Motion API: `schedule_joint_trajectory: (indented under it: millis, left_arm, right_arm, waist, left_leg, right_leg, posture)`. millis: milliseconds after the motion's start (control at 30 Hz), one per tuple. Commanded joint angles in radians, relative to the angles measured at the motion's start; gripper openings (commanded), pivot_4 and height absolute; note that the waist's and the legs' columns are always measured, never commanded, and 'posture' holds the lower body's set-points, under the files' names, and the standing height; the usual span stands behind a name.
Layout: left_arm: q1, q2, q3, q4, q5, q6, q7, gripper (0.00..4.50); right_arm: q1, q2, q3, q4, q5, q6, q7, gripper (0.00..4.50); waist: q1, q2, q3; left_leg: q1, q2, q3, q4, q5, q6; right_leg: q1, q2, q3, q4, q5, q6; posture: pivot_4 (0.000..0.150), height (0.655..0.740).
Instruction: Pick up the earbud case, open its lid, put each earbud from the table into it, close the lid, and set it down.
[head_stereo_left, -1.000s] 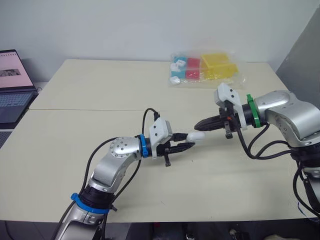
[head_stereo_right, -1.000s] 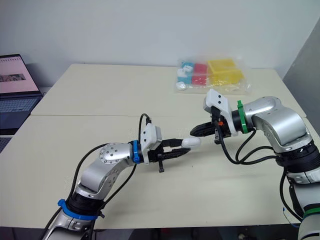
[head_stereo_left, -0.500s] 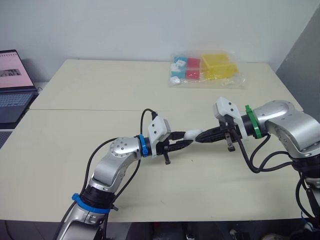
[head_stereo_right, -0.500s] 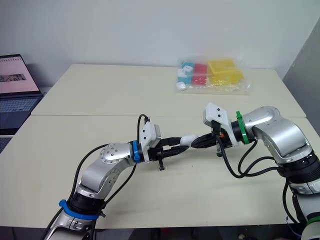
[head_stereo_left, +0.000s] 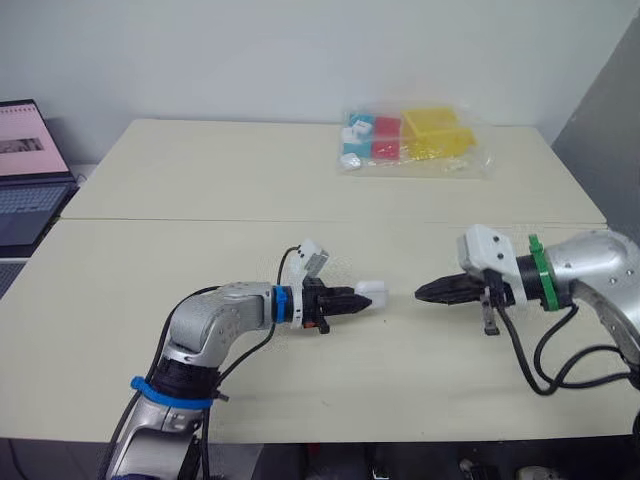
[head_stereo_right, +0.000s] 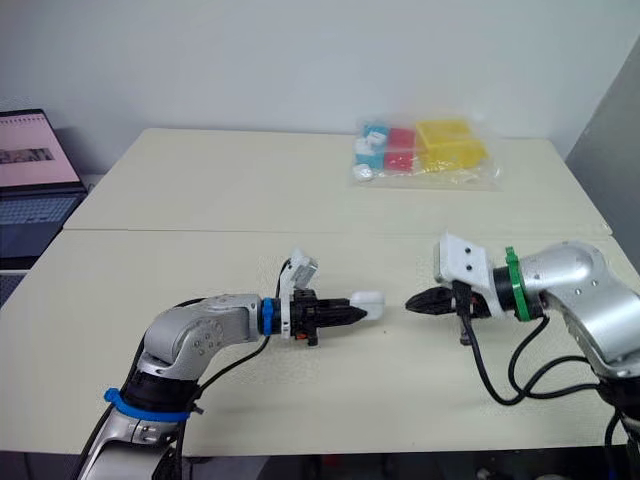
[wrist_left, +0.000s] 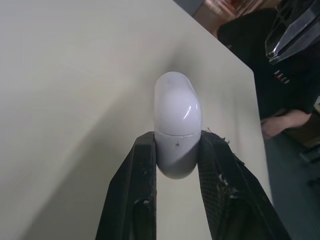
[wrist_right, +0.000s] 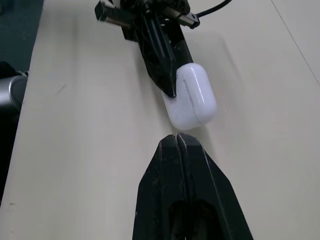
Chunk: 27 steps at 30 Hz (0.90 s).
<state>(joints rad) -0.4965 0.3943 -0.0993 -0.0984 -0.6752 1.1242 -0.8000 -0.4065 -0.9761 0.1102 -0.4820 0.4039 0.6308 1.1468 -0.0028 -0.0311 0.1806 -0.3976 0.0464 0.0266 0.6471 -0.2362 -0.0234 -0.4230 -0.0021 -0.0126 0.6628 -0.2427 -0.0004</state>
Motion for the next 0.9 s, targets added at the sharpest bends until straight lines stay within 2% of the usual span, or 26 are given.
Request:
schedule_joint_trajectory:
  millis: [33,300,367,600,700,833,900]
  left_arm:
    - [-0.016,0.012,0.028,0.030,-0.029,0.085,0.022,0.78]
    - [-0.034,0.009,0.052,0.081,-0.040,0.151,0.048,0.78]
    - [-0.030,0.024,0.048,0.079,-0.037,0.151,0.044,1.50]
    - [-0.010,0.069,0.068,0.059,-0.044,0.163,0.042,3.58]
    - [0.040,0.169,0.076,-0.013,-0.048,0.153,0.001,4.47]
    - [0.111,0.294,0.085,-0.093,-0.041,0.090,-0.057,4.47]
    - [0.208,0.436,0.088,-0.162,0.051,-0.121,-0.171,4.47]
  right_arm:
    - [0.063,0.003,-0.044,-0.065,-0.033,-0.040,-0.068,0.00]
    - [0.083,0.008,-0.049,-0.055,-0.035,-0.078,-0.089,0.00]
    - [0.084,0.004,-0.050,-0.043,-0.038,-0.090,-0.085,0.00]
    - [0.078,-0.002,-0.046,-0.028,-0.042,-0.111,-0.078,0.00]
    - [0.070,-0.009,-0.049,-0.027,-0.042,-0.120,-0.066,0.00]
    - [0.066,-0.017,-0.061,-0.026,-0.036,-0.112,-0.068,0.00]
    - [0.074,-0.060,-0.086,-0.037,-0.022,-0.091,-0.041,0.00]
  waist:
    - [-0.004,0.000,0.000]
    - [-0.004,0.000,0.000]
    - [-0.004,0.000,0.000]
    - [-0.004,0.000,0.000]
    - [-0.009,0.000,0.000]
    - [-0.015,0.000,0.000]
    - [-0.020,-0.001,0.000]
  left_leg:
    - [0.000,0.000,0.000,0.000,0.000,0.000]
    - [0.001,0.000,0.000,0.000,0.000,0.000]
    - [0.001,0.000,0.001,0.000,0.000,0.000]
    - [0.001,0.000,0.001,0.000,0.000,0.000]
    - [0.001,0.000,0.001,0.000,0.000,0.000]
    - [0.003,0.001,0.000,-0.002,0.000,0.000]
    - [0.003,0.001,0.000,-0.001,0.000,0.000]
  right_leg:
    - [0.000,0.000,0.000,0.000,0.000,0.000]
    - [0.001,0.000,0.001,0.000,0.000,0.000]
    - [0.001,0.000,0.001,0.000,0.000,0.000]
    - [0.001,0.000,0.001,0.000,0.000,0.000]
    - [0.001,0.000,0.001,0.000,0.000,0.000]
    - [0.001,0.000,0.002,0.001,-0.001,-0.001]
    - [0.001,0.000,0.001,0.001,-0.001,-0.001]
  posture:
    - [0.150,0.7387]
    - [0.150,0.7387]
    - [0.150,0.7387]
    - [0.150,0.7387]
    - [0.150,0.7387]
    - [0.150,0.7387]
    - [0.150,0.7387]
